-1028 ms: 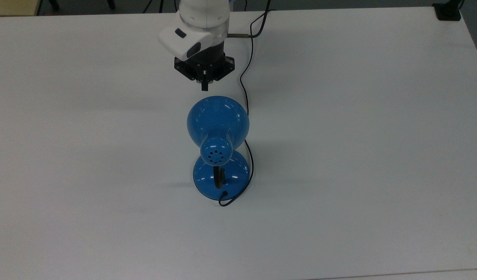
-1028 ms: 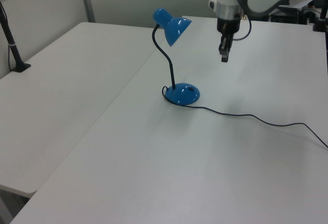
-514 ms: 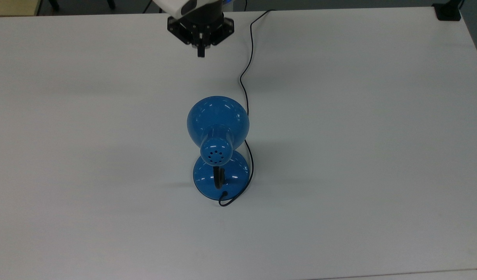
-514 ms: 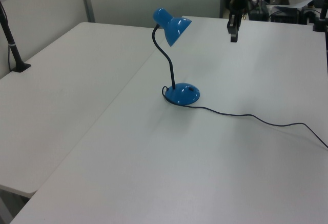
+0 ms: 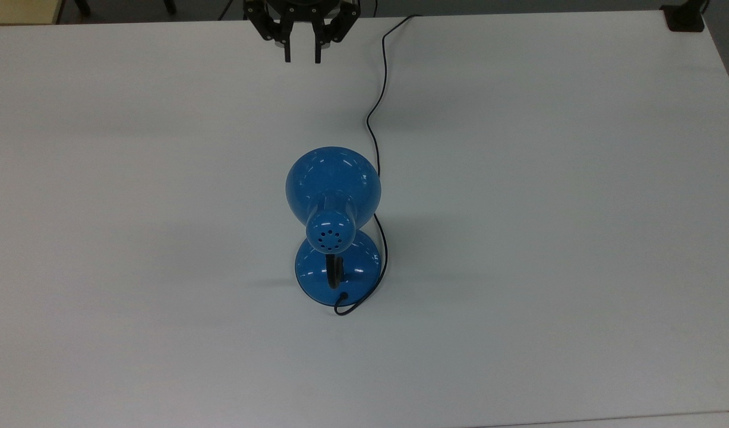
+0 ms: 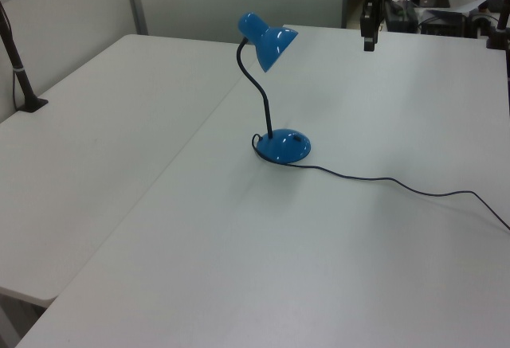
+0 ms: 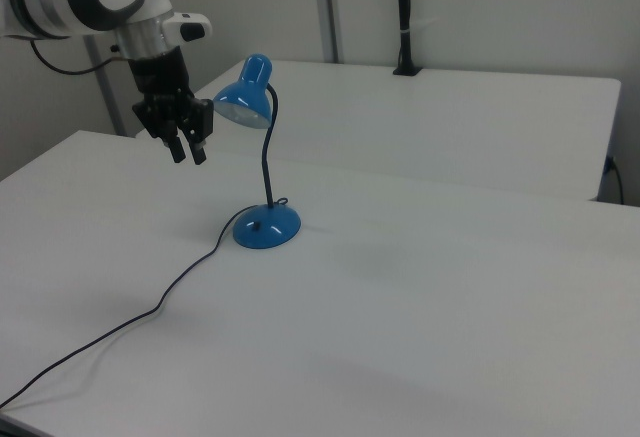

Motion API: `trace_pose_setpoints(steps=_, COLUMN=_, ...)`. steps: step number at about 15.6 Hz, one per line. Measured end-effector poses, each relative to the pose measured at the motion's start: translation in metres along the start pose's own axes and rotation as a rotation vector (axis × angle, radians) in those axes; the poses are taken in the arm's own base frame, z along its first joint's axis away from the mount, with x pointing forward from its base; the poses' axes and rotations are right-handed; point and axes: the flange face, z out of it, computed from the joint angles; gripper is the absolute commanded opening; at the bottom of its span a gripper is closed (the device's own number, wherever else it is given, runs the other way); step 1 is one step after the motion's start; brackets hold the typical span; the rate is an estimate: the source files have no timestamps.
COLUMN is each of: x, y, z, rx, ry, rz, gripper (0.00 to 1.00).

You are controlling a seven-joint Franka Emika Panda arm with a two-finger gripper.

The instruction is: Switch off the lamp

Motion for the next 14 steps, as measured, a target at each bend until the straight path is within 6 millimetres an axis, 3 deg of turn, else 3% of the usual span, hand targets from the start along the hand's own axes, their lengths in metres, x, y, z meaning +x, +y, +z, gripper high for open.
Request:
trace_pose_setpoints(steps=1, x=0.0, y=0.001, z=0.0, rx=0.0, ry=0.0, rz=0.002, gripper=1.0)
trace_pose_setpoints(steps=14, x=0.0, y=0.013, z=-0.005, rx=-0.001, ry=0.01, rz=0.022, gripper=1.0)
